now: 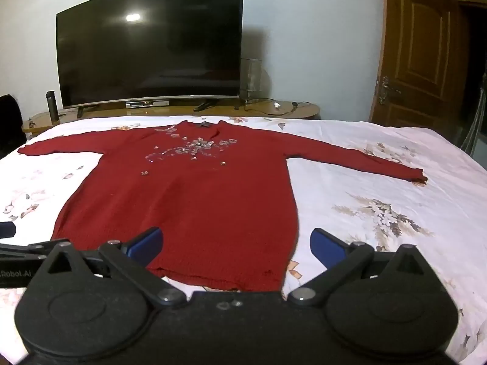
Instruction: Fold small clothes
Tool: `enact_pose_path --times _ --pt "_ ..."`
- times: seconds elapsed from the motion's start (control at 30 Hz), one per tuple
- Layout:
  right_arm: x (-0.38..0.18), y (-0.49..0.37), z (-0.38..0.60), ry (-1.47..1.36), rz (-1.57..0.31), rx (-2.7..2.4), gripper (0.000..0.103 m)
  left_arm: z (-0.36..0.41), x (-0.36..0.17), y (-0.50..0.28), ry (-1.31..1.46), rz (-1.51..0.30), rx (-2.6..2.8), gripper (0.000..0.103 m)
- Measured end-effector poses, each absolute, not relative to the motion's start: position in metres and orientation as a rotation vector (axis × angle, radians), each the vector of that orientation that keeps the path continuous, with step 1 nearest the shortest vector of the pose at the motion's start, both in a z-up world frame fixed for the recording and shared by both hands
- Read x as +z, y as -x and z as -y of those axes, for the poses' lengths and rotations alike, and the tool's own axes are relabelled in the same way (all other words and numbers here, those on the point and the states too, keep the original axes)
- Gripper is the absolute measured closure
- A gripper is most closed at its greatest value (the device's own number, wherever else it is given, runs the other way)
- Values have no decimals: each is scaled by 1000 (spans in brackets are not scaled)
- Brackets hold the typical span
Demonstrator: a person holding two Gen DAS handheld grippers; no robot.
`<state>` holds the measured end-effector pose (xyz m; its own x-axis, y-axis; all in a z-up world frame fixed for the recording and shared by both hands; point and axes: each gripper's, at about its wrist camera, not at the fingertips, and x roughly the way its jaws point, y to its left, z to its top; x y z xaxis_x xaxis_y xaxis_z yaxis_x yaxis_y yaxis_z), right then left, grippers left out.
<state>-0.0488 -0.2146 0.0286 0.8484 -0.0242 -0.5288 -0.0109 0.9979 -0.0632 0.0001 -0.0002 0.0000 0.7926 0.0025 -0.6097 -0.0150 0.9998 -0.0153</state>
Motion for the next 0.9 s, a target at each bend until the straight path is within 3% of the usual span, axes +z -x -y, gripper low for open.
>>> enact_pose_path --times 0.9 --pt "32 53 218 52 -551 -16 0 4 4 2 -2 -638 4 0"
